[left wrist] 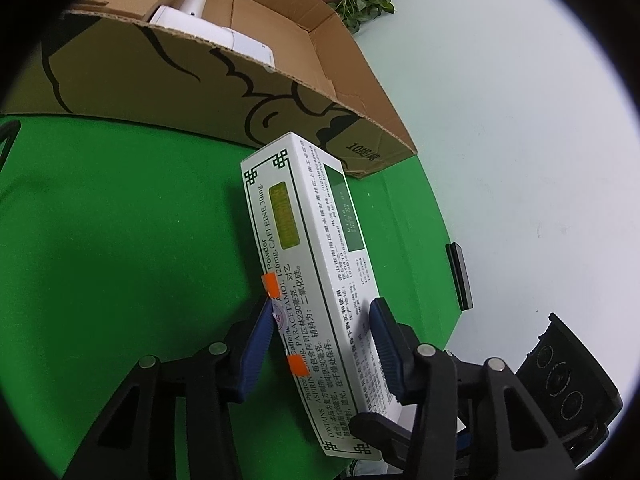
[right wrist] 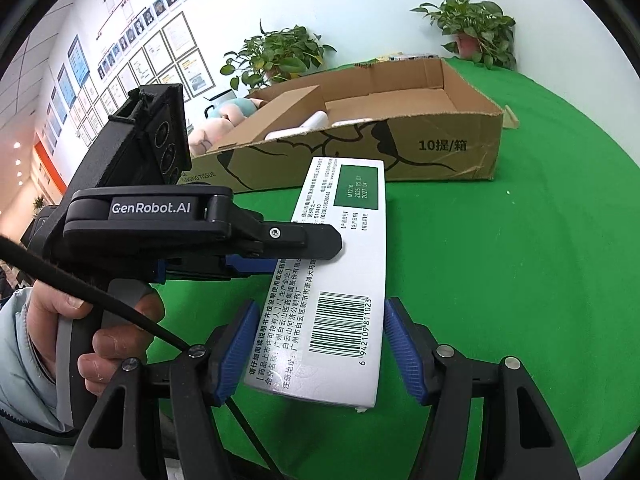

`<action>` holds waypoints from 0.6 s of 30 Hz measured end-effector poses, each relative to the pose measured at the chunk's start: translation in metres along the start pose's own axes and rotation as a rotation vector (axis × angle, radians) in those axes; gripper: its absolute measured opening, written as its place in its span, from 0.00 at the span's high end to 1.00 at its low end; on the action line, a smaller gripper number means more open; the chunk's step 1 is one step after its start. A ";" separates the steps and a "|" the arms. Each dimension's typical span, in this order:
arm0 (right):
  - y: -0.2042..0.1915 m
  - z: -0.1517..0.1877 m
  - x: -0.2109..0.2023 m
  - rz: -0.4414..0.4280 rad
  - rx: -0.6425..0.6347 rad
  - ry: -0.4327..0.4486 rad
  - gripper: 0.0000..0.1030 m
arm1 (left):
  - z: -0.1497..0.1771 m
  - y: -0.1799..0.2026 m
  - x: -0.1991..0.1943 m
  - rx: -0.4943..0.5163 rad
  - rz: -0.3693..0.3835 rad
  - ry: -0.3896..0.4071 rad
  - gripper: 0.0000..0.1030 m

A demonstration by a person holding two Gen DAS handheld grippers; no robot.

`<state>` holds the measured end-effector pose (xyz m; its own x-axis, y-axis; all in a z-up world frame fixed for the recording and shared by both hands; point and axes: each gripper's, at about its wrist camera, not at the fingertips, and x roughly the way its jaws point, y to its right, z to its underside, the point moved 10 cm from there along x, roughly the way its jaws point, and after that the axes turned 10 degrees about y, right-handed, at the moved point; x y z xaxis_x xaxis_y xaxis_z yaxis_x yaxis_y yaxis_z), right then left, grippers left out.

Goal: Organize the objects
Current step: 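Lift the medicine box with the right gripper and carry it over the box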

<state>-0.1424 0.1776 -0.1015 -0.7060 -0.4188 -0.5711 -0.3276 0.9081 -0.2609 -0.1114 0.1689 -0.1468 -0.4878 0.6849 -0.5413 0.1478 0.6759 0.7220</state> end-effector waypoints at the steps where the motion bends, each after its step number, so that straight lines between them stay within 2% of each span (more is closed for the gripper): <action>1: -0.001 -0.002 -0.001 0.000 -0.006 0.008 0.40 | -0.001 0.002 -0.002 0.004 0.002 0.005 0.55; 8: -0.015 -0.020 -0.013 0.009 -0.053 0.080 0.41 | -0.013 0.025 -0.029 0.074 0.008 0.061 0.57; 18: -0.026 -0.054 -0.031 0.017 -0.077 0.176 0.41 | -0.030 0.065 -0.057 0.200 -0.027 0.137 0.59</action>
<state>-0.1463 0.1669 -0.0348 -0.8085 -0.4035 -0.4284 -0.3572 0.9150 -0.1878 -0.0998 0.1652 -0.0561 -0.6037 0.6318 -0.4861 0.2940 0.7432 0.6010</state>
